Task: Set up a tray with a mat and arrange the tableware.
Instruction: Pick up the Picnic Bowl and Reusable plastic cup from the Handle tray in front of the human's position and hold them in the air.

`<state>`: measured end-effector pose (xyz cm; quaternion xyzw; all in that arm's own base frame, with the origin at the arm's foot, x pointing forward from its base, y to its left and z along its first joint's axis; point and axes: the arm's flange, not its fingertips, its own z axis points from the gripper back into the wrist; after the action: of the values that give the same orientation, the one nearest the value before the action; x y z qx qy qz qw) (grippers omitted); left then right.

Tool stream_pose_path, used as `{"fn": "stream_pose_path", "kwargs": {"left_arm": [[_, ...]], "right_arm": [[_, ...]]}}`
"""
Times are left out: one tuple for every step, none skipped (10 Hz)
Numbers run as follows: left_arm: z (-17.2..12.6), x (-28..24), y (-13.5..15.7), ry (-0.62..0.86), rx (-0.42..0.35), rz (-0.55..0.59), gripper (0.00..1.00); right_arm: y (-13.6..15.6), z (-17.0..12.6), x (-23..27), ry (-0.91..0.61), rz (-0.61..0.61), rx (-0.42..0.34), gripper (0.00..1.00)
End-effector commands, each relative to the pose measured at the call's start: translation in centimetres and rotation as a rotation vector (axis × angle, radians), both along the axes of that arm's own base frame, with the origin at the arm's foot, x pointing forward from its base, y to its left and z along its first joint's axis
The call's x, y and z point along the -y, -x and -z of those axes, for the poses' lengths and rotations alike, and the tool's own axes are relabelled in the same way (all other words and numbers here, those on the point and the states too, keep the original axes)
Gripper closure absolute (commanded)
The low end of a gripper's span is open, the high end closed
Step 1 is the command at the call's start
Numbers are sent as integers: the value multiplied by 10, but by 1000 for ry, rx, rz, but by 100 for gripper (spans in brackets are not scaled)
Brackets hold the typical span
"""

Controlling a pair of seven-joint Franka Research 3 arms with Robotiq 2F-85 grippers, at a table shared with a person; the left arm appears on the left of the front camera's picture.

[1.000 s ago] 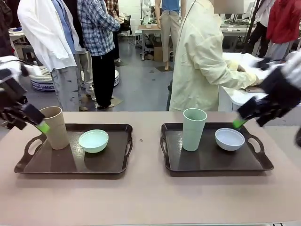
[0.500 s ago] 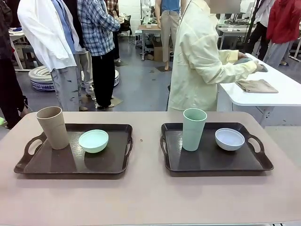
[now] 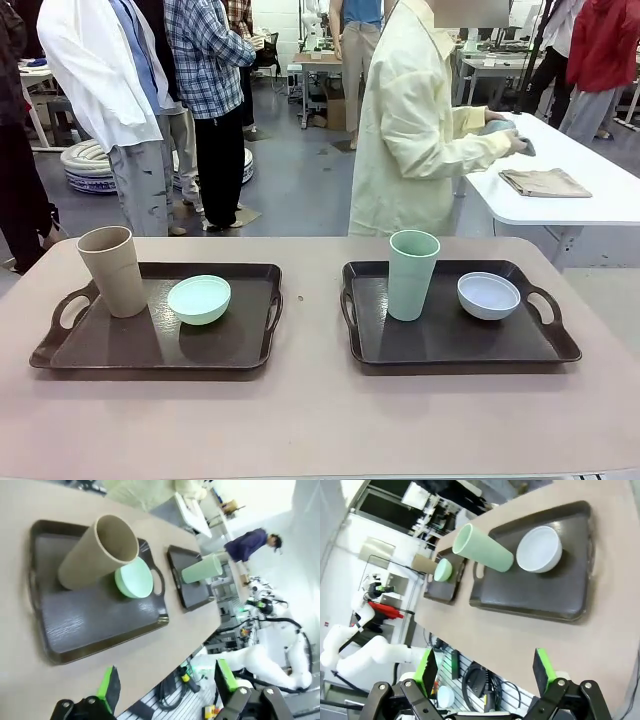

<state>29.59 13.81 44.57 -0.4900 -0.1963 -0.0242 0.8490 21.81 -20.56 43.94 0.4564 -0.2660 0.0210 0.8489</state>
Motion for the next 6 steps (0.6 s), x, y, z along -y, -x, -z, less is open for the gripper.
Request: {"fn": "stream_pose_path", "kwargs": {"left_arm": [[-6,18,-15,-10,-5,11,0],[-7,28,-18,-18,-1,4,0],[-7,26,-17,-33,22,-8,0],[-9,33,-15,-58,38,-11,0],[-6,31,-20,-11,-21,9,0],[-6,31,-20,-11,-21,9,0]], "right_arm": [[3,31,-45,-52,-32,38,0],[-2,30,-49,-28,-35,21,0],[-6,31,-55,-4,-33,6,0],[-9,30,-61,16,-35,4,0],[-20,10,-13,-37,-31,9,0],[-20,10,-13,-37,-31,9,0]]}}
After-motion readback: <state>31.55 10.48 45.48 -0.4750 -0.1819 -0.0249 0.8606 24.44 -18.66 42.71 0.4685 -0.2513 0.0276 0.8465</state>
